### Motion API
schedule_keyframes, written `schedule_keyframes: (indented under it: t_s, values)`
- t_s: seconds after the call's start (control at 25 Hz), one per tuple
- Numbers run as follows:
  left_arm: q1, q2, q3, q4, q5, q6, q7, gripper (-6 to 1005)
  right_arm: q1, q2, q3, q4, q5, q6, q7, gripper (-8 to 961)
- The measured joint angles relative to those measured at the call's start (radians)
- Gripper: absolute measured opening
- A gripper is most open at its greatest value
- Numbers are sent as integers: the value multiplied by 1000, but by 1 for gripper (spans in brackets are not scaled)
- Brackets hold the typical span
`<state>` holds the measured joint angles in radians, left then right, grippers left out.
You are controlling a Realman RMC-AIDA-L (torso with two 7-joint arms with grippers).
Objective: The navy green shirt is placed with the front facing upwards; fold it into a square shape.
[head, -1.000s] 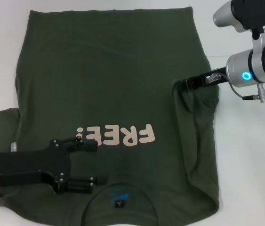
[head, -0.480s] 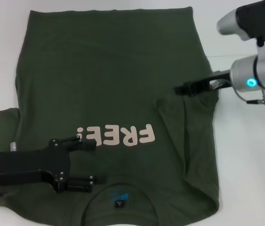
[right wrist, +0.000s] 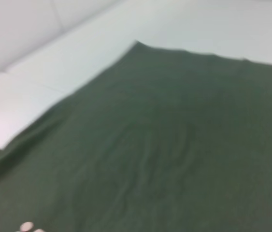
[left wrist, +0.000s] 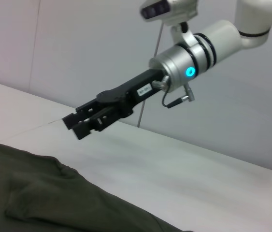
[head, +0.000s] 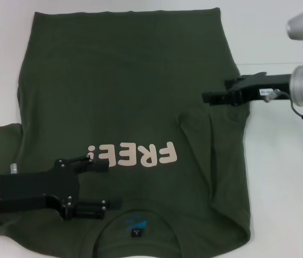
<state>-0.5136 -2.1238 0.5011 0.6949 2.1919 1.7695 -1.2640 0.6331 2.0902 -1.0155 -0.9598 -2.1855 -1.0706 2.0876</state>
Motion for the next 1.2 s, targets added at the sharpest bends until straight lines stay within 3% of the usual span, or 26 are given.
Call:
schedule_keyframes:
  t_s: [0.28, 0.52, 0.76, 0.96, 1.2]
  values:
    - [1, -1, -25, -16, -3, -20, 0, 934, -160, 0, 72, -1, 253, -73, -293, 867]
    - [-3, -2, -26, -26, -3, -29, 0, 934, -228, -2, 112, 44, 293, -67, -406, 935]
    - [-6, -4, -21, -28, -3, -39, 0, 934, -216, -7, 119, 88, 217, -18, -408, 932]
    - [-7, -4, -21, -28, -3, -39, 0, 934, -152, 2, 84, 116, 61, -6, -356, 931]
    - [-1, -8, -23, -28, -3, -46, 1, 934, -103, 3, 53, 149, -15, 24, -322, 931]
